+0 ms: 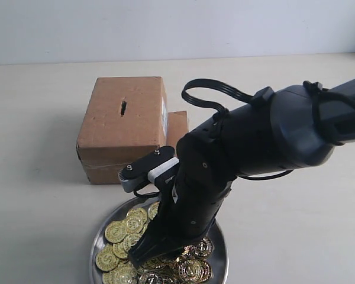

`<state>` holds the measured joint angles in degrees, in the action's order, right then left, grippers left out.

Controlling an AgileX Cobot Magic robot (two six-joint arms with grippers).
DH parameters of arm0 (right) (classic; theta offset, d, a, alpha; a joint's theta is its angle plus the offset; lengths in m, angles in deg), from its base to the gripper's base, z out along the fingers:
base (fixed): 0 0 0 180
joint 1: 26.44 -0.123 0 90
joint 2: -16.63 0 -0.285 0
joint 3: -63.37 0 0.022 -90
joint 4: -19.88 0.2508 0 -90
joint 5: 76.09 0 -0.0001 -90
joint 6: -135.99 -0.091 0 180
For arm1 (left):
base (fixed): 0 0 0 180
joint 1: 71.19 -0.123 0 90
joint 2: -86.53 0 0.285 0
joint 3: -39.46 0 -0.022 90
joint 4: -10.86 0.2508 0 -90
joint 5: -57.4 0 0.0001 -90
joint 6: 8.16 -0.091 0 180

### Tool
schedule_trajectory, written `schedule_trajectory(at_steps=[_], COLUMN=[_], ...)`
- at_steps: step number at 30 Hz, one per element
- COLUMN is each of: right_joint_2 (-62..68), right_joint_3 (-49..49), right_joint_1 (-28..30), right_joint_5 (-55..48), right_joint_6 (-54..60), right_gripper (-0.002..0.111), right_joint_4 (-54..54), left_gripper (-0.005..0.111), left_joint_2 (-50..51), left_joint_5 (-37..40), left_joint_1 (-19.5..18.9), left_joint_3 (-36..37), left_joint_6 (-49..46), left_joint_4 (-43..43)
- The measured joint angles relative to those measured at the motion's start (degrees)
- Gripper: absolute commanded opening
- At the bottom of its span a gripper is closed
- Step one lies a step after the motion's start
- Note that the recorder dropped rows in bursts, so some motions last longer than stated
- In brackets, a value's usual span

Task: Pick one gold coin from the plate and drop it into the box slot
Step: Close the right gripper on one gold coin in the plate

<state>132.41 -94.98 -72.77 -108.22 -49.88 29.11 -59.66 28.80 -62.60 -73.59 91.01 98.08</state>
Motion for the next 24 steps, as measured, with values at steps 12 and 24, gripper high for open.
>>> schedule_trajectory(at_steps=[12,24], right_joint_2=[0.0,0.0], right_joint_3=[0.0,0.0], right_joint_1=[0.0,0.0], right_joint_5=[0.1,0.4], right_joint_6=[0.0,0.0], right_gripper=[0.037,0.051], right_joint_4=[-0.1,-2.5], left_gripper=[0.001,0.001], left_joint_2=[0.0,0.0], left_joint_5=[0.0,0.0], left_joint_1=[0.0,0.0], left_joint_3=[0.0,0.0], left_joint_6=[0.0,0.0], left_joint_4=[0.0,0.0])
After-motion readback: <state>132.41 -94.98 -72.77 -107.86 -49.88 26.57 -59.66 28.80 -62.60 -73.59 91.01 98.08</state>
